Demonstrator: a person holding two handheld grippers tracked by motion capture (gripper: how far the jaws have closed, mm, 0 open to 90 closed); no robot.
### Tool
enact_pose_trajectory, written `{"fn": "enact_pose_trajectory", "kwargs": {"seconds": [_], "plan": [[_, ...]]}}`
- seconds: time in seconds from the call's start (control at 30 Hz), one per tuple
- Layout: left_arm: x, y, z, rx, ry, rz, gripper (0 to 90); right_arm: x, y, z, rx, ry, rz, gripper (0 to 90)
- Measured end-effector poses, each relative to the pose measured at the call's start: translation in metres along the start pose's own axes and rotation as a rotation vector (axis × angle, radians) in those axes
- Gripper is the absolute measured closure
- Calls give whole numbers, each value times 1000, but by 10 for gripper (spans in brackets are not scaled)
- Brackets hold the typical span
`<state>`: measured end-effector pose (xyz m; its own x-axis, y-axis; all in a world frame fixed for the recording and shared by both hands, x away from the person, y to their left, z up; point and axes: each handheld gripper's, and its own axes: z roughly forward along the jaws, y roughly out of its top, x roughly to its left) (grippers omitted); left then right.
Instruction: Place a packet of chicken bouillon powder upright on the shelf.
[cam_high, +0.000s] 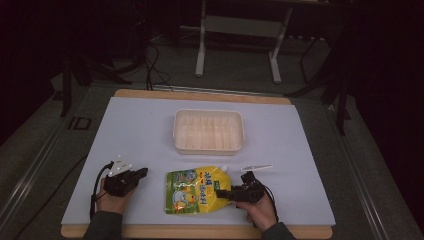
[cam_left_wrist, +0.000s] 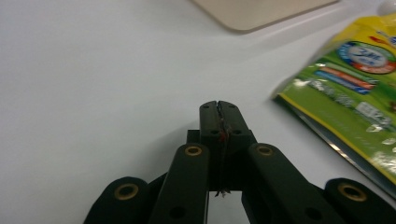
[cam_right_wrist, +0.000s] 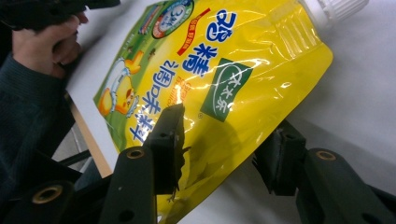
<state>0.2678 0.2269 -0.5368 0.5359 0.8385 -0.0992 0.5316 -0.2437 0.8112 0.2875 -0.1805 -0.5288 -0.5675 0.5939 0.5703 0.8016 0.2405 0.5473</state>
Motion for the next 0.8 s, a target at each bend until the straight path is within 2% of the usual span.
{"fn": "enact_pose_trajectory", "kwargs": {"seconds": [0.23, 0.5, 0.7, 0.8], "plan": [[-9, 2, 4, 12, -24, 33, 881, 3, 4, 1, -7, 22, -3, 569], [-5, 1, 4, 8, -20, 15, 857, 7, 10, 3, -2, 53, -10, 641], [-3, 1, 4, 3, -9, 10, 842, 10, 13, 3, 0, 110, -2, 743], [-3, 1, 4, 2, -7, 9, 839, 13, 14, 1, -3, 121, -11, 770]]}}
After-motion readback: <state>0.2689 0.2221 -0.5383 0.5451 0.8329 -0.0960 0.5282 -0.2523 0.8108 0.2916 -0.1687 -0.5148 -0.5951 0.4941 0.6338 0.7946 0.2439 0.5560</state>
